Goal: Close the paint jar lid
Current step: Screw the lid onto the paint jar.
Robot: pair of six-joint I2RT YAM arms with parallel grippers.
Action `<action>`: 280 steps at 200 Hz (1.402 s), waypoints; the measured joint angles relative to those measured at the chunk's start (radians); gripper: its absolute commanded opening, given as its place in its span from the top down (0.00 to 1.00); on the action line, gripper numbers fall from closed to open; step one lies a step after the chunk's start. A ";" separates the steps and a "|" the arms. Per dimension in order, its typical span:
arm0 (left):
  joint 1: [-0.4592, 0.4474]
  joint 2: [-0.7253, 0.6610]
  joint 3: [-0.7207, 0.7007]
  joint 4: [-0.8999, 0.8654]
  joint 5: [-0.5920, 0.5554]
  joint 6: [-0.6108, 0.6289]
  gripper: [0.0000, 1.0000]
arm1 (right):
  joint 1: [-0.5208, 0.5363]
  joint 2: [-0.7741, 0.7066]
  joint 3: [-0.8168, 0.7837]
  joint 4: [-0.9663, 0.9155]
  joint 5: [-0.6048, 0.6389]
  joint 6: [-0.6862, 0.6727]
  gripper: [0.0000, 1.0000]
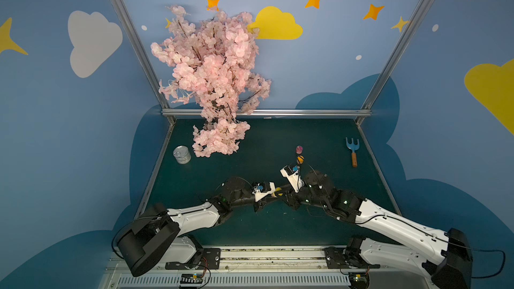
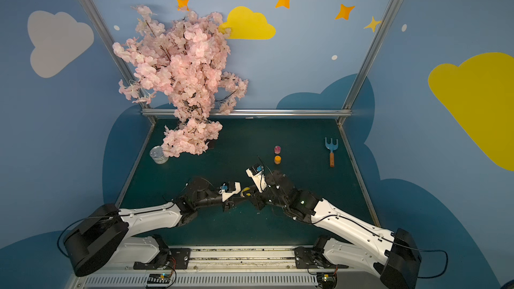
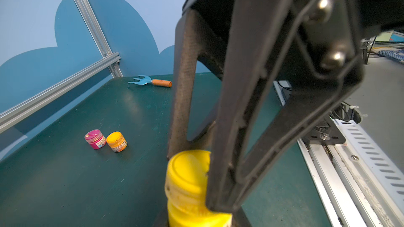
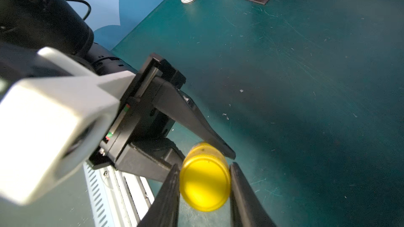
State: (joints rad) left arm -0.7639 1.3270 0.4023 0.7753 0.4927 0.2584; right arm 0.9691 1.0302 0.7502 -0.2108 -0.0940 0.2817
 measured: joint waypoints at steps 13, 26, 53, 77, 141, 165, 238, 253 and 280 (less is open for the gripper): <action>0.000 -0.001 0.000 0.002 0.009 0.000 0.69 | 0.000 -0.004 0.000 -0.004 0.000 -0.008 0.79; 0.000 -0.005 0.000 0.002 0.010 0.000 0.69 | 0.000 -0.005 0.006 -0.014 -0.004 -0.016 0.80; 0.000 -0.021 0.000 0.002 0.013 0.001 0.70 | -0.007 -0.002 0.031 -0.037 -0.026 -0.040 0.85; 0.007 -0.039 0.000 -0.014 0.038 0.000 0.70 | -0.022 0.014 0.051 -0.053 -0.074 -0.087 0.87; 0.019 -0.107 0.002 -0.151 0.127 0.013 0.70 | -0.067 0.064 0.099 -0.126 -0.283 -0.308 0.93; 0.016 -0.097 0.027 -0.192 0.159 0.035 0.71 | -0.096 0.077 0.119 -0.174 -0.359 -0.385 0.93; 0.008 -0.079 0.072 -0.251 0.150 0.100 0.70 | -0.137 0.148 0.225 -0.333 -0.430 -0.473 0.90; 0.006 -0.077 0.072 -0.264 0.138 0.107 0.71 | -0.138 0.171 0.244 -0.359 -0.430 -0.481 0.91; 0.003 -0.078 0.072 -0.272 0.117 0.113 0.70 | -0.138 0.193 0.261 -0.380 -0.424 -0.488 0.91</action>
State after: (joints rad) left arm -0.7612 1.2491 0.4744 0.5030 0.6102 0.3710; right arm 0.8307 1.2228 1.0111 -0.5907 -0.5182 -0.2066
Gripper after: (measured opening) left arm 0.299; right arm 0.337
